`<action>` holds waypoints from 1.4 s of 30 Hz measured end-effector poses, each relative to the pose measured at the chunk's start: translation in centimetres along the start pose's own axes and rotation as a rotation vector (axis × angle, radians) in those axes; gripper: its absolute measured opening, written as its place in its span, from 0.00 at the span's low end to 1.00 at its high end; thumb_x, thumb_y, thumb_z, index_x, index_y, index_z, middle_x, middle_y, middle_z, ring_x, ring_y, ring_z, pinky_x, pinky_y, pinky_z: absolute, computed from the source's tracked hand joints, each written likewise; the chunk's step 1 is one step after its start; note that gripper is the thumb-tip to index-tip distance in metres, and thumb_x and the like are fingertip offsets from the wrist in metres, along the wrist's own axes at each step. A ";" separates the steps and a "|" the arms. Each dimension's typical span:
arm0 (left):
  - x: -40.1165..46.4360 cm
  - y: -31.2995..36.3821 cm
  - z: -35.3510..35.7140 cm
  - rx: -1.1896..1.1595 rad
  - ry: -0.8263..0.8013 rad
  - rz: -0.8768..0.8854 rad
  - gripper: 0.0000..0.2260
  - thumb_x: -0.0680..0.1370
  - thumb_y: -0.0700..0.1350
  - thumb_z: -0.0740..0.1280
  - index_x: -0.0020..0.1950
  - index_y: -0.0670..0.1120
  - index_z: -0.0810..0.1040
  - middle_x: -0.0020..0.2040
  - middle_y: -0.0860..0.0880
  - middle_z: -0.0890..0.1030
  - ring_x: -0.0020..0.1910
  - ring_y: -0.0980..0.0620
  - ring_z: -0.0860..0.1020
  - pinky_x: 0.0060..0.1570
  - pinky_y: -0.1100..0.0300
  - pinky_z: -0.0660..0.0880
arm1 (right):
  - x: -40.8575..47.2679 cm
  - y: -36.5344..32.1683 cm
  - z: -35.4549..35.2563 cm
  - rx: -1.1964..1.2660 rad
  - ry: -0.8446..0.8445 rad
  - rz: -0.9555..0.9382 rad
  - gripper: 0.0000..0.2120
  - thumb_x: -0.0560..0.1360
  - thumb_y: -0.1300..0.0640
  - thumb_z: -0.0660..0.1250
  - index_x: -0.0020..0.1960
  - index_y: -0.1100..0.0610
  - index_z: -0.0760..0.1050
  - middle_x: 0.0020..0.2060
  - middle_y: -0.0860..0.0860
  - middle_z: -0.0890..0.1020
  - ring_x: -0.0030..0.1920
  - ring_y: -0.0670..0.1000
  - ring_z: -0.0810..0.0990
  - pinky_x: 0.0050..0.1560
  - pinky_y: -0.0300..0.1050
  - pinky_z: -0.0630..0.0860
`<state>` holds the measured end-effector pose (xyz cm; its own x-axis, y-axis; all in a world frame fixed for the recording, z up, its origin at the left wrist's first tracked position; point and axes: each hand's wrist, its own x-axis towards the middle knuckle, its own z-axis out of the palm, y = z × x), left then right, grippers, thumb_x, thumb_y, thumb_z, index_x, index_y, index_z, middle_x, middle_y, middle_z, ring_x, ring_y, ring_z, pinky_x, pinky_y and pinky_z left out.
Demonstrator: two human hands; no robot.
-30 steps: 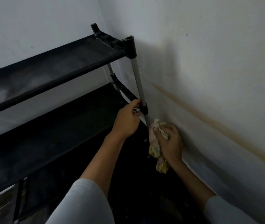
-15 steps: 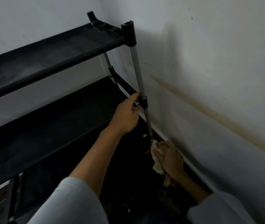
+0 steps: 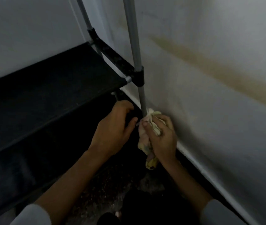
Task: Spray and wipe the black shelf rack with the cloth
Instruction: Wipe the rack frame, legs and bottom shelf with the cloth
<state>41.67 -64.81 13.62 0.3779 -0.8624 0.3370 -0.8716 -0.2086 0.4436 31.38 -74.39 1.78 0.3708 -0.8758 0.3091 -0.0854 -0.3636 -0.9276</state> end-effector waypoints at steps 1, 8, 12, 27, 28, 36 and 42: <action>0.3 -0.3 0.4 -0.156 -0.043 -0.146 0.16 0.78 0.47 0.65 0.64 0.51 0.66 0.59 0.57 0.71 0.55 0.61 0.74 0.50 0.67 0.72 | 0.2 0.2 0.6 0.025 -0.018 0.006 0.16 0.75 0.46 0.67 0.55 0.57 0.82 0.51 0.41 0.74 0.52 0.36 0.73 0.52 0.25 0.68; 3.9 -2.1 3.6 -0.469 -0.363 -0.211 0.07 0.80 0.45 0.62 0.57 0.52 0.76 0.51 0.60 0.78 0.50 0.68 0.76 0.51 0.75 0.72 | 1.3 2.5 1.6 0.149 -0.060 -0.070 0.10 0.78 0.50 0.63 0.58 0.47 0.76 0.53 0.42 0.73 0.57 0.38 0.74 0.57 0.32 0.71; 3.7 -3.2 4.9 -0.455 -0.315 -0.220 0.07 0.80 0.47 0.61 0.54 0.50 0.78 0.47 0.60 0.80 0.46 0.69 0.78 0.47 0.74 0.72 | 0.7 4.2 2.2 0.158 -0.046 -0.071 0.14 0.79 0.52 0.61 0.59 0.57 0.78 0.55 0.41 0.72 0.59 0.36 0.73 0.59 0.35 0.71; 2.6 -4.4 6.5 -0.478 -0.211 -0.190 0.09 0.78 0.51 0.61 0.50 0.52 0.80 0.46 0.53 0.83 0.48 0.59 0.81 0.50 0.63 0.76 | -2.1 2.5 2.9 0.201 0.203 0.061 0.13 0.73 0.45 0.67 0.53 0.50 0.82 0.52 0.39 0.76 0.54 0.46 0.78 0.54 0.41 0.76; 2.6 -4.2 6.4 -0.466 -0.211 -0.182 0.11 0.78 0.53 0.60 0.49 0.51 0.80 0.45 0.51 0.83 0.47 0.56 0.81 0.47 0.62 0.76 | -1.4 1.8 3.0 0.198 0.185 0.035 0.15 0.73 0.45 0.67 0.53 0.53 0.82 0.52 0.41 0.76 0.53 0.46 0.79 0.53 0.40 0.76; 2.3 -3.4 6.1 -0.425 -0.193 -0.189 0.11 0.79 0.58 0.55 0.47 0.61 0.76 0.46 0.58 0.82 0.47 0.62 0.79 0.45 0.69 0.73 | -0.6 2.0 3.7 0.246 0.178 0.137 0.20 0.73 0.43 0.63 0.51 0.58 0.82 0.50 0.44 0.76 0.48 0.42 0.78 0.48 0.40 0.76; 2.2 -3.6 6.3 -0.435 -0.173 -0.218 0.11 0.78 0.58 0.55 0.45 0.61 0.76 0.48 0.58 0.82 0.49 0.66 0.79 0.49 0.70 0.74 | -2.8 7.2 3.7 0.168 0.027 0.483 0.05 0.77 0.55 0.69 0.43 0.47 0.77 0.52 0.51 0.77 0.53 0.55 0.79 0.56 0.54 0.75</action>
<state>43.71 -68.88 7.53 0.4468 -0.8917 0.0721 -0.5542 -0.2127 0.8048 33.17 -73.35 -6.58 0.3019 -0.9399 -0.1597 -0.0901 0.1386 -0.9862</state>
